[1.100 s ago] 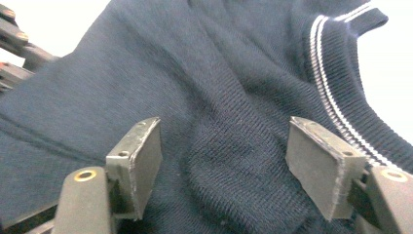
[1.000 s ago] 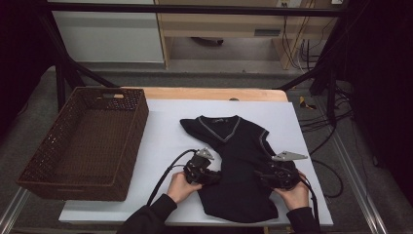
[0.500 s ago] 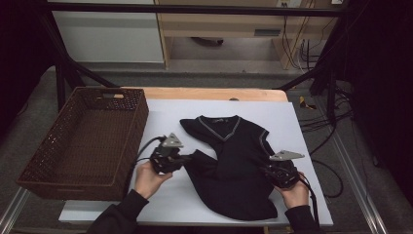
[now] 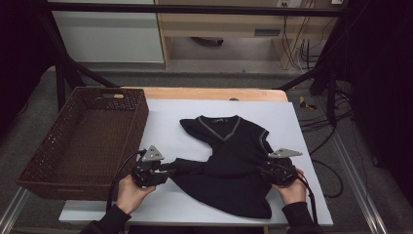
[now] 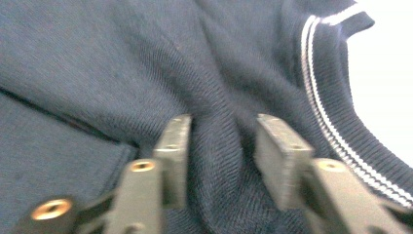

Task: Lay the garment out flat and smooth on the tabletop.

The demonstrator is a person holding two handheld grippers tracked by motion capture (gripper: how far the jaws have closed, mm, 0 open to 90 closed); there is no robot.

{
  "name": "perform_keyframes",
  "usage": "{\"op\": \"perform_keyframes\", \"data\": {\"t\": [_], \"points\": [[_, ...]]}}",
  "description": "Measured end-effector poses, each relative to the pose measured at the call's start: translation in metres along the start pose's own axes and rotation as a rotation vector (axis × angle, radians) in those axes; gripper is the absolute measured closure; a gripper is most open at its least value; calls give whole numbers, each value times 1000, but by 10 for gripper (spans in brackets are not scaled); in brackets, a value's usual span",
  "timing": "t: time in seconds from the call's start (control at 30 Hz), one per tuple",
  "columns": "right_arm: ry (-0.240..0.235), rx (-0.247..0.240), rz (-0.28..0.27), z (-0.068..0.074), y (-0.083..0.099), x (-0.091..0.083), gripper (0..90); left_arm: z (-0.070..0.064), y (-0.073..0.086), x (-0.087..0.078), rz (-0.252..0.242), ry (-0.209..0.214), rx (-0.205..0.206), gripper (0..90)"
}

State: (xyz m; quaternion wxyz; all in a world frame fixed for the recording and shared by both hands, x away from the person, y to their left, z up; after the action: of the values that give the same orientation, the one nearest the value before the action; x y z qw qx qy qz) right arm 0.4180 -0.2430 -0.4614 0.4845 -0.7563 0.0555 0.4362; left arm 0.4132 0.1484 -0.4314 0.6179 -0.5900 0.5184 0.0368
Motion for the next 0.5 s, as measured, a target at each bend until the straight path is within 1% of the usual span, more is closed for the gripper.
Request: {"op": "perform_keyframes", "data": {"t": [0.07, 0.1, 0.13, 0.17, 0.2, 0.23, 0.27, 0.3, 0.37, 0.43, 0.5], "points": [[-8, 15, -39, 1, 0, -7, 428, -3, -9, 1, -29, -2, -8, 508], [-15, 21, -59, 1, -1, -10, 400, -5, -13, 3, -46, -5, -5, 446], [-22, 22, -75, 2, -1, -13, 380, -7, -17, 6, -59, -11, -1, 403], [-22, 22, -75, 2, -1, -13, 380, -7, -17, 6, -59, -11, -1, 384], [-35, 13, -107, 6, -2, -19, 341, -11, -25, 16, -60, -18, 2, 354], [-35, 13, -107, 6, -2, -19, 341, -11, -25, 16, -60, -18, 2, 344], [-55, 8, -124, 11, -4, -22, 329, -13, -32, 29, -41, -8, -3, 345], [-63, 3, -128, 12, -5, -22, 324, -14, -35, 36, -23, 0, -7, 346], [-84, 0, -131, 17, -8, -21, 324, -15, -38, 52, 13, 1, 6, 361], [-112, 8, -137, 21, -9, -19, 337, -15, -39, 66, 65, 24, 20, 414], [-136, 24, -137, 26, -9, -17, 358, -15, -39, 77, 105, 42, 30, 450]]}}
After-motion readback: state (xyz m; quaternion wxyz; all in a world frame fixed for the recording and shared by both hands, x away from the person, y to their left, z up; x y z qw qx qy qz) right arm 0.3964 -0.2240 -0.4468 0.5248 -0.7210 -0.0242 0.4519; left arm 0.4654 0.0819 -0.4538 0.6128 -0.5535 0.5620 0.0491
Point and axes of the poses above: each handheld gripper's, and its own axes: x roughly forward along the jaws, y roughly out of its underside, z roughly to its left, the point moved 2 cm from there along x, roughly forward along the jaws, and after that the axes turned 14 degrees about -x, right-handed, at the moved point
